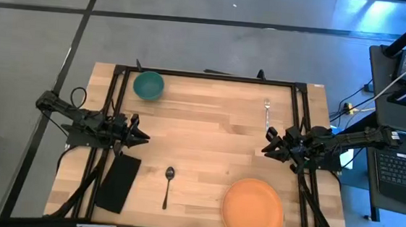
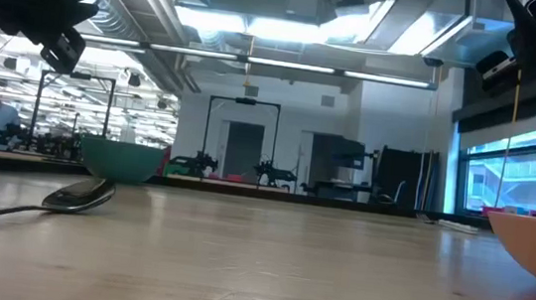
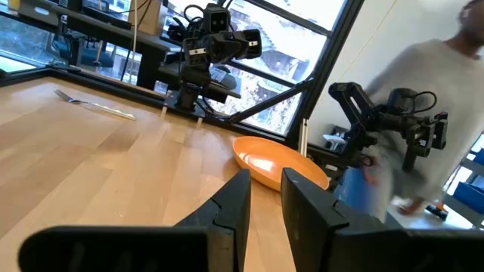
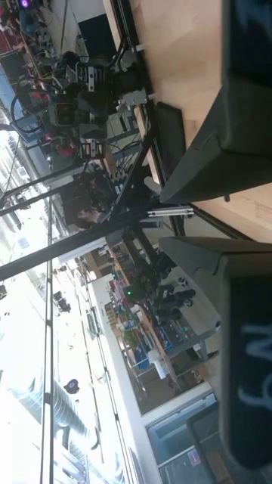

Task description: Set table place

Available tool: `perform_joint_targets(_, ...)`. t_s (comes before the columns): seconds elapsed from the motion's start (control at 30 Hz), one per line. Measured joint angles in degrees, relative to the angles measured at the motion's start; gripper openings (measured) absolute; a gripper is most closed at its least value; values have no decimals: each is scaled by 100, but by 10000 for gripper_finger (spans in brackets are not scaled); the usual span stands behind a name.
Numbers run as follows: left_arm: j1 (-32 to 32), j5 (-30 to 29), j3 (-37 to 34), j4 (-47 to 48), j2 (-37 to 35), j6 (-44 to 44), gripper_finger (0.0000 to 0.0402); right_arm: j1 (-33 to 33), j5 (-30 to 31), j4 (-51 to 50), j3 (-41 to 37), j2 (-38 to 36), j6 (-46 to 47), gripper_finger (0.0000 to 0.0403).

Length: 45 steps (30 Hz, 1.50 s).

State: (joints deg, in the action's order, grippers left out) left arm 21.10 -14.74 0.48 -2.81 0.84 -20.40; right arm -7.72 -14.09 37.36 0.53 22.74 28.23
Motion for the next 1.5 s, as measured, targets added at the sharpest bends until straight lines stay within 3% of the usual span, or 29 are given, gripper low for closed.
perform_joint_targets(0.4,1,0,-1,0,-1,-1,69,1,38,16,0,-1,0,84)
perform_joint_targets(0.57,0,2,0,1,-2,0,69,2,1004,57,0,2,43,84)
perform_joint_targets(0.7,1,-4,1,0,-2,-2,69,2,1282,77,0,2,631,84)
perform_joint_targets(0.87,0,-827,2,-84,0,-7,69,2,2202,581,0,-3,1675,84)
perform_joint_targets(1.03,-1,-1474,2,-587,0,-196,69,2,3142,649,5,0,1650,84)
perform_joint_targets(1.13,3,-1558,3,-892,-1,-475,69,6,3737,660,5,-2,1675,84)
perform_joint_targets(1.3,0,-1757,2,-1384,-4,-1175,69,7,3716,1335,46,2,1813,84)
perform_joint_targets(1.4,0,-1605,49,-1756,-4,-1382,69,9,3584,2126,447,2,1351,84)
perform_joint_targets(1.5,0,-1509,297,-1838,-4,-1357,69,8,2842,2241,1301,-2,511,84)
